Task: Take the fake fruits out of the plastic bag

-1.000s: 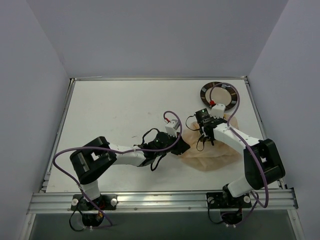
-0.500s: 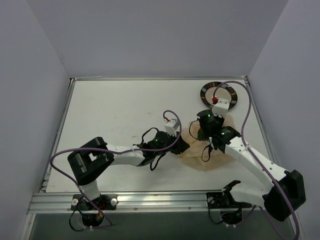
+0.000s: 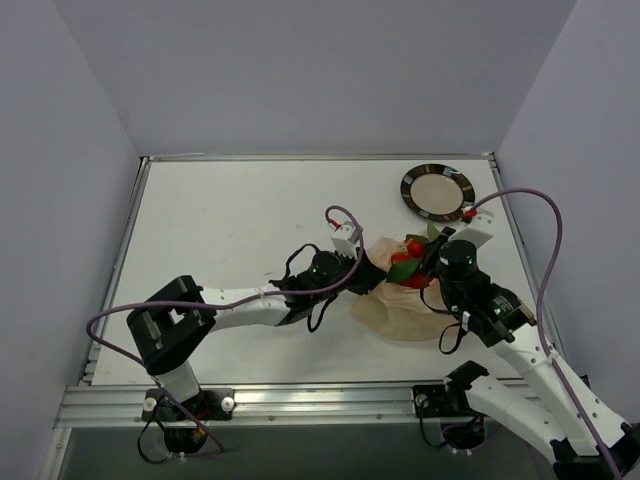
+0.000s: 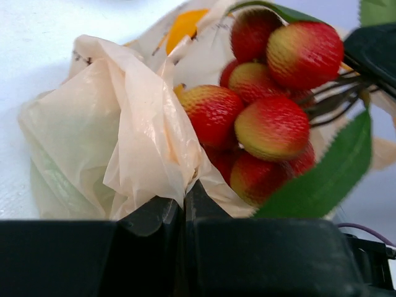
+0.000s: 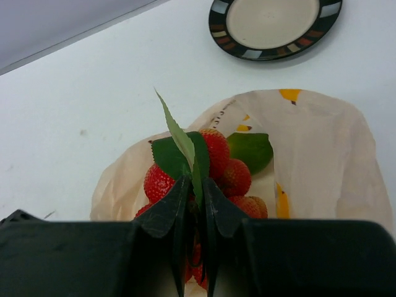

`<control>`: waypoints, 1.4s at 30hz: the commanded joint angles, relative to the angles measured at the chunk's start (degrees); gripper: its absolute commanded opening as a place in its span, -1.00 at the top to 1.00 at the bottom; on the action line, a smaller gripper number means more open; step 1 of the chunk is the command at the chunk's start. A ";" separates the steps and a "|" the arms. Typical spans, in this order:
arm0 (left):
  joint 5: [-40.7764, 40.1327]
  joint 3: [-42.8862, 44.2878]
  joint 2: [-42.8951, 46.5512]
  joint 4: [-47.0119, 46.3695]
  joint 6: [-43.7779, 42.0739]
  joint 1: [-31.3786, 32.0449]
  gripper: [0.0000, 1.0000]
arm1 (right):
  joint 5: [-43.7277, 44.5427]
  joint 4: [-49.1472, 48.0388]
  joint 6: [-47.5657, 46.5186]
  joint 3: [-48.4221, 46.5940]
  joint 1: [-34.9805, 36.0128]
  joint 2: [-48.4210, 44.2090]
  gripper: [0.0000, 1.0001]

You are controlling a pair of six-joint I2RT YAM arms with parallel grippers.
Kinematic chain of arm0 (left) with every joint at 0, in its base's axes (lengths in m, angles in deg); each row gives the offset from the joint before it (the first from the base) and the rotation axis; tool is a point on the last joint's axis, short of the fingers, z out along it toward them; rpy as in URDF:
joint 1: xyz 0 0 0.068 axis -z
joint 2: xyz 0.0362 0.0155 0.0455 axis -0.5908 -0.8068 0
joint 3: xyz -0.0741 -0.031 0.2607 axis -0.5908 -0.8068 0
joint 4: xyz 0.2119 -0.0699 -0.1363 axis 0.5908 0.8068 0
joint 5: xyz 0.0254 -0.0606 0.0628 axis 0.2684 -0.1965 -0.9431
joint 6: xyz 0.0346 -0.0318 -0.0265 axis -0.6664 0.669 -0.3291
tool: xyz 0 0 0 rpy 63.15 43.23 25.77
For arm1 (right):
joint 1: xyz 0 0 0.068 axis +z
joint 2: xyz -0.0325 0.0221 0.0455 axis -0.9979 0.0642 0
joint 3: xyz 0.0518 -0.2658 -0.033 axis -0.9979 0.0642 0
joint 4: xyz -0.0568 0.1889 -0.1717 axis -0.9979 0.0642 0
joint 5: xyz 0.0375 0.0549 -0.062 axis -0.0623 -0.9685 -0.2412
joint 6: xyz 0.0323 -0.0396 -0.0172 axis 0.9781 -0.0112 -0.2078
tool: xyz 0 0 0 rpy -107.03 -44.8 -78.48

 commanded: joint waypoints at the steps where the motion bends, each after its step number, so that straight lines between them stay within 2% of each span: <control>1: -3.15 2.16 3.56 0.25 -1.40 -0.41 0.95 | -5.47 -0.96 1.72 -0.20 0.00 -4.64 1.00; 4: -2.89 1.37 2.34 0.34 -2.19 0.12 0.95 | -5.03 -4.73 0.67 -1.96 0.00 -7.11 1.00; 8: -5.77 -1.26 2.86 1.03 -4.99 2.31 0.95 | -3.11 -11.41 -0.83 -4.69 0.00 -6.06 1.00; 12: -6.84 -1.26 2.60 1.49 -7.29 3.19 0.95 | -0.29 -19.68 -1.18 -4.95 0.00 -1.33 1.00; 16: -5.35 -0.30 0.93 1.40 -7.46 3.55 0.95 | -1.34 -28.89 -0.92 -6.44 -0.09 4.30 1.00; 21: -3.43 0.23 -1.18 1.13 -7.38 3.81 0.95 | 3.49 -33.84 -5.39 -13.20 -1.92 13.16 1.00; 28: -4.21 -1.18 -1.45 1.75 -9.39 4.16 0.95 | -0.98 -39.82 -7.68 -19.97 -17.11 27.50 1.00; 32: -6.05 -1.27 -2.15 1.66 -10.80 4.07 0.95 | -2.83 -41.40 -9.79 -24.55 -21.86 38.64 1.00; 35: -5.26 -0.65 -3.03 1.31 -11.68 4.07 0.95 | -8.36 -41.84 -9.45 -29.81 -26.43 46.81 1.00; 42: -5.87 -0.56 -2.06 2.01 -14.05 3.98 0.95 | -14.34 -42.02 -9.09 -40.63 -31.19 60.81 1.00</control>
